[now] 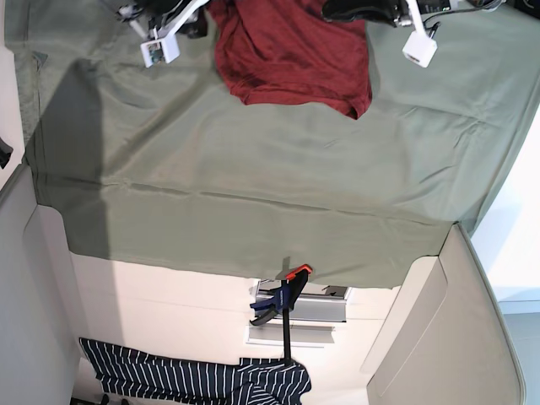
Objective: Fold the T-shirt properly
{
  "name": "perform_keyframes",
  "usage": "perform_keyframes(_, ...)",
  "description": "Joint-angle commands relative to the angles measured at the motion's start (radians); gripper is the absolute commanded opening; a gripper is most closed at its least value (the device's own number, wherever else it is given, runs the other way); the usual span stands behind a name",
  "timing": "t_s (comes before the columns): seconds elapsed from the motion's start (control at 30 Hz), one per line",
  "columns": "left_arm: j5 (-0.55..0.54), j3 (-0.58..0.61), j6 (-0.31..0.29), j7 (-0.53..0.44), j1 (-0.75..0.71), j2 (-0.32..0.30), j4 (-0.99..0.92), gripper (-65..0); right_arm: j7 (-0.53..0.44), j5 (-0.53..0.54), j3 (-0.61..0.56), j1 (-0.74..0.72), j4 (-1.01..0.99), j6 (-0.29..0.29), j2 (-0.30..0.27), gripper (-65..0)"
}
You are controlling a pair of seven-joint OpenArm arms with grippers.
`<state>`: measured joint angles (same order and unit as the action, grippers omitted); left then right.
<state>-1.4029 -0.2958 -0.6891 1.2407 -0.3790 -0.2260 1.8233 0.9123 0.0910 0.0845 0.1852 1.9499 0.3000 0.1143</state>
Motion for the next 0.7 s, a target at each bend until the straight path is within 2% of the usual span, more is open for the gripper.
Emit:
perform_keyframes(0.0, -0.021, -0.005, -0.009, -0.015, -0.003, -0.002, 0.014, -65.0, -0.018, -0.016, 0.000, -0.010, 0.024, -0.026, 0.001, -65.0)
perform_keyframes(0.07, -0.019, -0.005, -0.009, -0.017, -0.011, -0.001, 0.014, -65.0, -0.018, 0.004, 0.000, -0.010, 0.029, -0.044, 0.000, -65.0)
perform_keyframes(0.1, -0.018, -0.005, -0.009, -0.017, -0.013, -0.001, 0.014, -65.0, -0.017, 0.071, 0.000, -0.009, 0.032, -0.039, 0.000, -65.0)
perform_keyframes(0.13, -0.014, -0.005, -0.009, -0.018, -0.016, -0.001, 0.014, -65.0, -0.014, 0.170, 0.000, -0.007, 0.034, -0.009, 0.000, -65.0)
perform_keyframes(0.2, 0.008, -0.005, -0.009, -0.032, -0.021, -0.001, 0.014, -65.0, 0.015, 0.407, 0.000, -0.004, 0.034, 0.108, 0.004, -65.0)
perform_keyframes(0.27, 0.117, -0.004, -0.009, -0.090, -0.026, 0.002, 0.013, -65.0, 0.063, 0.585, -0.008, -0.001, 0.034, 0.216, 0.016, -65.0)
perform_keyframes(0.3, 0.193, 0.001, -0.009, -0.127, -0.029, 0.002, 0.007, -65.0, 0.072, 0.623, -0.016, 0.003, 0.034, 0.230, 0.022, -65.0)
perform_keyframes(0.4, 0.326, 0.024, -0.009, -0.220, -0.037, 0.002, -0.039, -65.0, 0.072, 0.623, -0.035, 0.030, 0.034, 0.228, 0.034, -65.0)
perform_keyframes(0.57, 0.331, 0.080, -0.009, -0.246, -0.037, 0.016, -0.124, -65.0, 0.066, 0.543, -0.032, 0.087, 0.034, 0.219, 0.032, -65.0)
perform_keyframes(0.67, 0.359, 0.125, -0.009, -0.276, -0.037, 0.016, -0.148, -65.0, 0.029, 0.478, -0.031, 0.112, 0.034, 0.210, 0.032, -65.0)
